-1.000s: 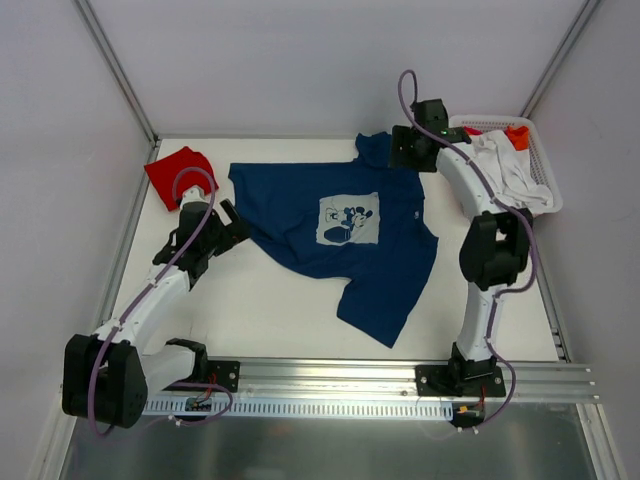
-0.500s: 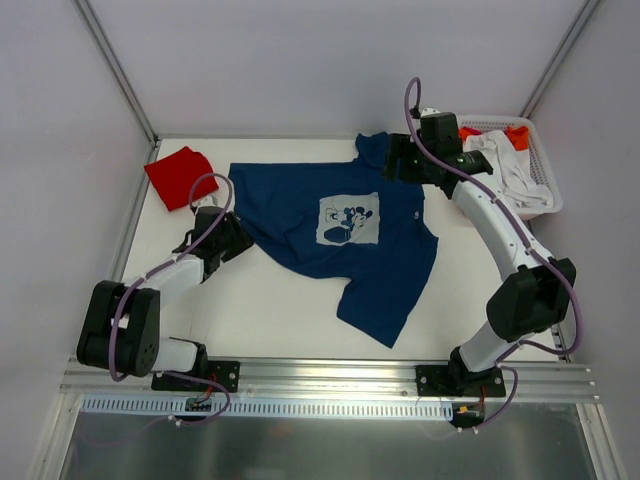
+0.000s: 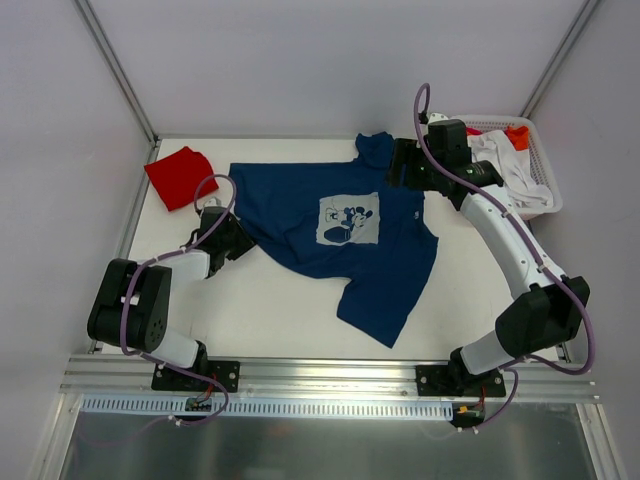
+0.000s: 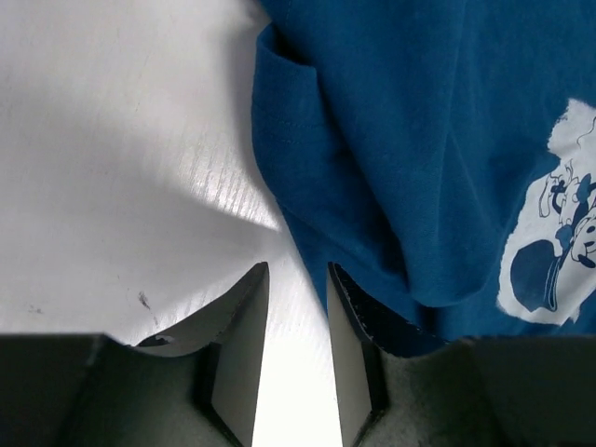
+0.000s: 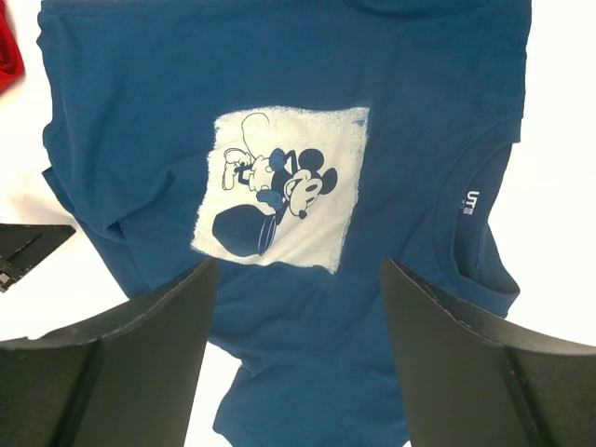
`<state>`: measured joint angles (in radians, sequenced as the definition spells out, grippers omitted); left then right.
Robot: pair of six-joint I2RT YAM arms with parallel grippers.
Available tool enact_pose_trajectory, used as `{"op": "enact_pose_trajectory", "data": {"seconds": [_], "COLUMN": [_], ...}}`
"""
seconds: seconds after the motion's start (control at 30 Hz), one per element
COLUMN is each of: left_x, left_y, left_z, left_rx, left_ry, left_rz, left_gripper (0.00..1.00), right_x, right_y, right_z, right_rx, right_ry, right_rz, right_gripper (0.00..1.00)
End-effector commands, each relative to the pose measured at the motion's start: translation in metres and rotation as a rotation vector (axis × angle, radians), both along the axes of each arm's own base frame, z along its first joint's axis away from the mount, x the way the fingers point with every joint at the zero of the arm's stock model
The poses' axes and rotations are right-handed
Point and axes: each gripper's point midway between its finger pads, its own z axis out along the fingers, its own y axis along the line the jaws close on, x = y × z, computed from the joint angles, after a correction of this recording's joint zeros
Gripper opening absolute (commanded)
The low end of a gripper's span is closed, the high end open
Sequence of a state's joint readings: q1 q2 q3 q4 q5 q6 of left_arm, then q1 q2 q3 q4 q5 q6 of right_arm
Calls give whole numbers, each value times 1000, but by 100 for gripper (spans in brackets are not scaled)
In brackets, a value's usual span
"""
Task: Fold and stack the t-shirts
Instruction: Flatten out the tshirt
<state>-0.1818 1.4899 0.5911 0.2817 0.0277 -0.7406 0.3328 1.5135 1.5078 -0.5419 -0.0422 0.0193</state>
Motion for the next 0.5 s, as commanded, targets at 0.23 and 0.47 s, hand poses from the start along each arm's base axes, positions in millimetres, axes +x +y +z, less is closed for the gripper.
{"op": "enact_pose_trajectory", "data": {"seconds": [0.23, 0.47], "left_x": [3, 10], "left_y": [-13, -15], "left_z": [1, -5], "left_rx": [-84, -86], "left_ry": [-5, 8], "left_rz": [-11, -19], "left_gripper": [26, 26], "right_x": [-6, -4], "right_y": [7, 14], "right_z": [18, -21], "right_rx": [47, 51], "right_ry": [-48, 41], "right_rz": [18, 28], "right_gripper": [74, 74]}}
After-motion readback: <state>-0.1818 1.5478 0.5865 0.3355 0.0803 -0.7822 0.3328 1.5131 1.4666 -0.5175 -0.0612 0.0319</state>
